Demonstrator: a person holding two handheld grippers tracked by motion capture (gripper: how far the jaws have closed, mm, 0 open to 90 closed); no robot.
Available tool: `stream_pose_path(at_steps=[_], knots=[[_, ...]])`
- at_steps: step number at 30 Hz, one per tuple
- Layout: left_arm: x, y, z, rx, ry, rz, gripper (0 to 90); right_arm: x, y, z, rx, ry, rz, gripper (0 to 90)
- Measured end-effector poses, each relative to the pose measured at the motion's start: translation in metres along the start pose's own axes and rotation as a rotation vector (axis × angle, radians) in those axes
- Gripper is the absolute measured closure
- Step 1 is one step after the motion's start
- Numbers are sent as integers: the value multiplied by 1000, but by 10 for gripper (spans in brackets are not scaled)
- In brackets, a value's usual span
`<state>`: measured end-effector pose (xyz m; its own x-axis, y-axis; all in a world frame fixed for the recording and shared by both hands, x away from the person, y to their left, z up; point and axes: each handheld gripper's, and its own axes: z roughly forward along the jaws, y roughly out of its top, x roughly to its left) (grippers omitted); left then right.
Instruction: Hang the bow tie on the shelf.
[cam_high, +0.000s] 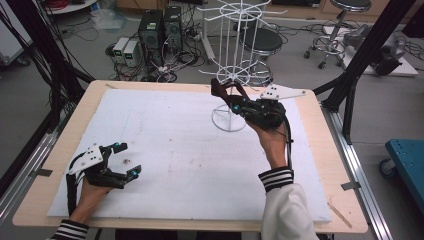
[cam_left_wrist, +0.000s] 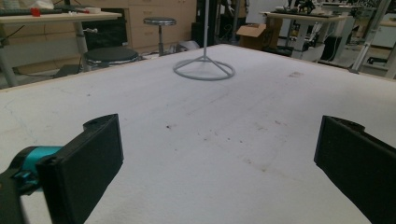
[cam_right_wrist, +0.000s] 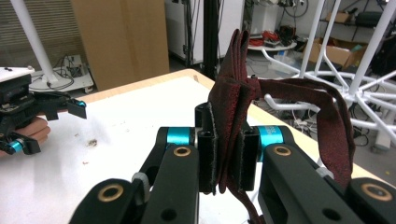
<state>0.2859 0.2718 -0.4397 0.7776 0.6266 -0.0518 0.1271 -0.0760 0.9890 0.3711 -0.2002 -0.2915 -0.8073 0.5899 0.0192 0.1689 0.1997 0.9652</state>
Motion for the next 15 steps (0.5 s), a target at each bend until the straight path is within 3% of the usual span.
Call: stream_pose_path(at_steps=[7,15], knots=[[1,-3,-2,-13,12,-5,17,-3,-12,3,16,-12,28,833],[0,-5,-5,-36,-5,8,17,-9,-21,7,39,-16,57,833]])
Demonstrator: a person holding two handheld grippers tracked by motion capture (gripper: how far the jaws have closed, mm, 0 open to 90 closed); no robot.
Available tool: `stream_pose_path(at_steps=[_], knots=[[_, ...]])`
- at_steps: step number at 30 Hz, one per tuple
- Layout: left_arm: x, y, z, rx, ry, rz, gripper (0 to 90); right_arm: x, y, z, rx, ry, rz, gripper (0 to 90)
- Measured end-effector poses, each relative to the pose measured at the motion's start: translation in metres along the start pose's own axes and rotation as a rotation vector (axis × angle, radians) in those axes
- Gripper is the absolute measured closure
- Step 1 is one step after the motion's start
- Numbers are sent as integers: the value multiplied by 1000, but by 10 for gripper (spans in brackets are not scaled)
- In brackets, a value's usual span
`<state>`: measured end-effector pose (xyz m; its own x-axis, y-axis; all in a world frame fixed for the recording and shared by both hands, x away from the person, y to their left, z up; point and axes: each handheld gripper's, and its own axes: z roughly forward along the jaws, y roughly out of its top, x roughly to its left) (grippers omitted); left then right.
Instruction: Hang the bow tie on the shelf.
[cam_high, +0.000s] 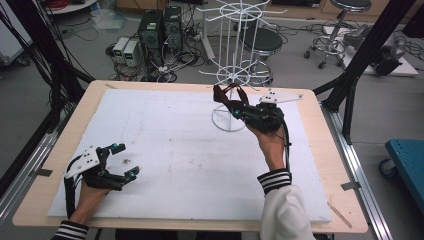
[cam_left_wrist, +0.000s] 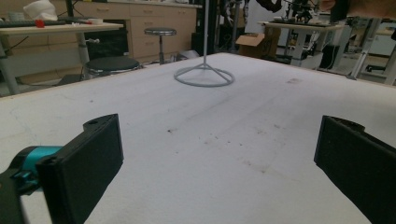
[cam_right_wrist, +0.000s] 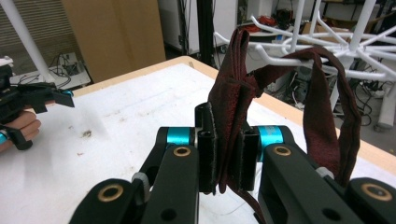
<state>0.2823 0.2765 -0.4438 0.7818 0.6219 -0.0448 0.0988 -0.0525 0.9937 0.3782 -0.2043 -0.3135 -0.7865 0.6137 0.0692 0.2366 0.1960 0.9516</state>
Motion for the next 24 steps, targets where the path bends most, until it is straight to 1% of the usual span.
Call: stream_pose_path(at_steps=[4,12,16,18,19,21,24], knots=[[0,0,0,2,7,-3,17,-2,-4,2,7,-2,8,833],[0,-1,0,6,12,-4,17,-6,-16,7,44,-4,34,833],[0,-1,0,-5,0,-3,17,-7,-21,10,59,-3,43,833],[0,-1,-1,-14,-1,2,17,-7,-24,11,67,-8,42,833],[-1,-1,-1,-18,1,2,17,-7,-25,11,71,-13,33,833],[-1,-2,-2,-27,4,4,17,-7,-27,11,73,-11,32,833],[0,-4,-2,-17,11,1,17,-8,-31,12,78,-13,39,833]])
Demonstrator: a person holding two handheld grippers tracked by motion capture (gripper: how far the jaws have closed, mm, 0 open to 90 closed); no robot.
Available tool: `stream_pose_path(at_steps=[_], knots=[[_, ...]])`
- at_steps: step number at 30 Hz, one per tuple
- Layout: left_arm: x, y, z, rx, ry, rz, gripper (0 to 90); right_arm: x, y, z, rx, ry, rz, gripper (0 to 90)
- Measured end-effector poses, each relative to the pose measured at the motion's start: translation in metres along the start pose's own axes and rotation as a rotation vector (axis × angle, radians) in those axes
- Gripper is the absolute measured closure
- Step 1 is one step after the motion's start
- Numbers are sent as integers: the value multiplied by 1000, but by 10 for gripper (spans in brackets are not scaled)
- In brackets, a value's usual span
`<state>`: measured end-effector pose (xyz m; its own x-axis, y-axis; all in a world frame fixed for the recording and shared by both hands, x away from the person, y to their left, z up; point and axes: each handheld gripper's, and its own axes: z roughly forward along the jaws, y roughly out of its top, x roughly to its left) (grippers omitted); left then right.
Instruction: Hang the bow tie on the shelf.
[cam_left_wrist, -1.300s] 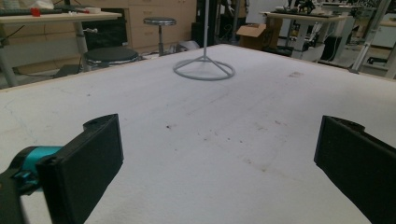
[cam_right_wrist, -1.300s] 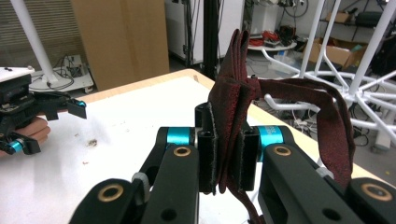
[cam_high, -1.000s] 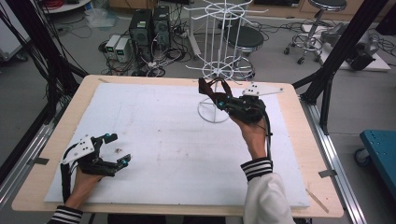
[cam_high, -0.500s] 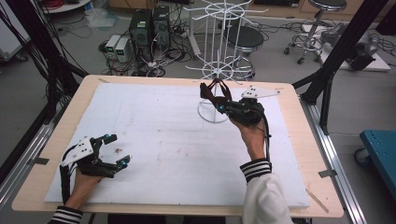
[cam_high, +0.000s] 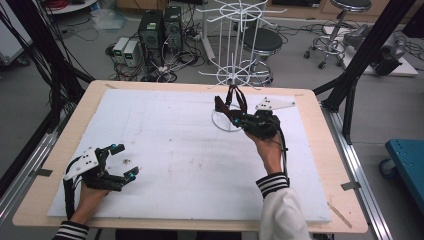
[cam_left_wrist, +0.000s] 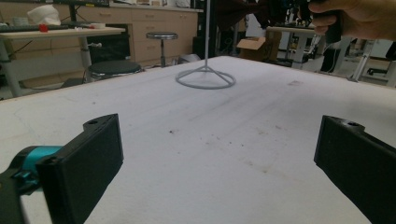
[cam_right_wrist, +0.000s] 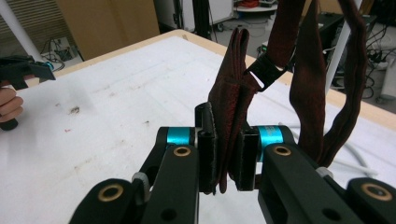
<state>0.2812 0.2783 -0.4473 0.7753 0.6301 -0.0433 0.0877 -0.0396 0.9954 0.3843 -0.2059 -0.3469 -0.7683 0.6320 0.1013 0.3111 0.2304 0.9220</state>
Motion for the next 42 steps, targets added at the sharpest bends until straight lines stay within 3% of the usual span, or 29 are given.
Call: stream_pose_path(at_steps=[8,11,14,17,20,22,24,26,32,35,36,38,42], knots=[[0,-2,-1,-17,18,-3,17,-1,-2,2,3,-10,-2,824],[0,-3,-2,-28,28,-8,17,-1,-2,3,9,-12,-1,776],[-1,-3,-2,-30,35,2,17,0,-2,4,-1,-16,2,604],[-1,-4,-2,-36,40,3,17,4,-2,4,-3,-48,-2,357],[-1,-4,-2,-41,43,4,17,12,-1,4,10,-83,-45,100],[-1,-4,-3,-42,44,1,17,17,-2,2,0,-72,-56,92],[-1,-4,-3,-44,44,0,17,19,-4,-2,-37,-57,-53,9],[-1,-4,-3,-47,44,0,17,21,-6,-9,-68,-41,-46,8],[-1,-4,-3,-48,50,-2,17,27,-20,-37,-124,-83,-67,8],[-1,-4,-3,-48,54,-1,17,28,-26,-49,-93,-116,-73,8],[-1,-4,-3,-48,55,-1,17,29,-28,-54,-115,-117,-81,8],[-1,-4,-3,-49,55,3,17,31,-35,-63,-165,-118,-88,8],[-2,-5,-4,-55,59,9,17,31,-57,-77,-181,-144,-72,8]])
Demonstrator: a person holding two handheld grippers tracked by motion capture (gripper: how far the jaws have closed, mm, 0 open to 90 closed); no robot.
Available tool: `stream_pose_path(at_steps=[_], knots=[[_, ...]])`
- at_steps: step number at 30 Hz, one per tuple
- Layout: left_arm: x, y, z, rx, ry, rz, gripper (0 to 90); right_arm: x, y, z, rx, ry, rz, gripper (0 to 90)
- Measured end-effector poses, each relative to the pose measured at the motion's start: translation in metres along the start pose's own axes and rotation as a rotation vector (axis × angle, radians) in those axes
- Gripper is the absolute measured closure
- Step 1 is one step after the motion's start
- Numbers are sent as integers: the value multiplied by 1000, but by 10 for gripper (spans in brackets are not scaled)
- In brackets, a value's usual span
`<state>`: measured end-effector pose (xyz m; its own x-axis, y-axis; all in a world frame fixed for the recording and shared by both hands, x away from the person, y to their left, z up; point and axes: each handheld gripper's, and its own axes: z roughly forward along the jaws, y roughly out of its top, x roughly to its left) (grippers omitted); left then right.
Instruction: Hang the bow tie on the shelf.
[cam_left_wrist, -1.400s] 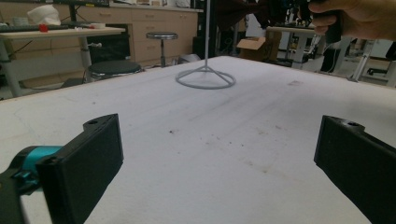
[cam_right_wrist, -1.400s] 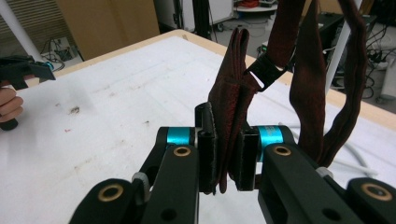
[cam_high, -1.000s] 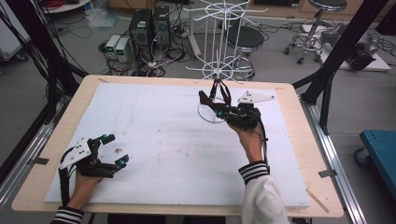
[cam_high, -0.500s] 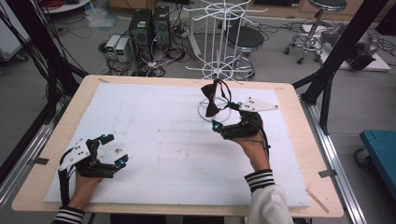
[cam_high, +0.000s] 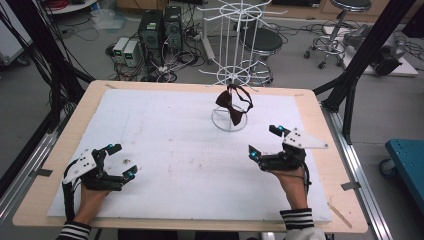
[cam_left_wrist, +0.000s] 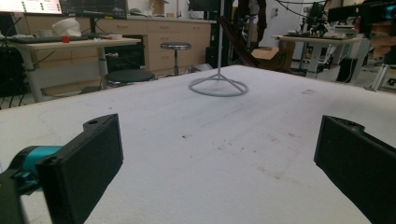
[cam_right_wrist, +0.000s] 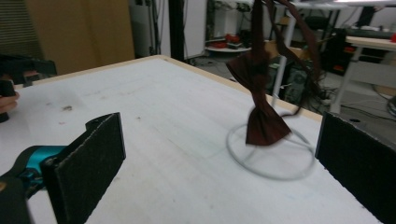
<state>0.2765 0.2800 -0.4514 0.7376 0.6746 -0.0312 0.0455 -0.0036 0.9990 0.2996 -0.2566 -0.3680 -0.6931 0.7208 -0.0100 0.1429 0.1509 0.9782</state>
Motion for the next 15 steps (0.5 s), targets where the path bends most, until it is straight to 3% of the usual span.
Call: stream_pose_path(at_steps=[6,15], knots=[[-1,0,-1,-4,8,3,17,-1,-38,-20,-45,-108,3,8],[-1,0,-1,-8,10,0,17,3,-76,-31,-132,-165,29,9]])
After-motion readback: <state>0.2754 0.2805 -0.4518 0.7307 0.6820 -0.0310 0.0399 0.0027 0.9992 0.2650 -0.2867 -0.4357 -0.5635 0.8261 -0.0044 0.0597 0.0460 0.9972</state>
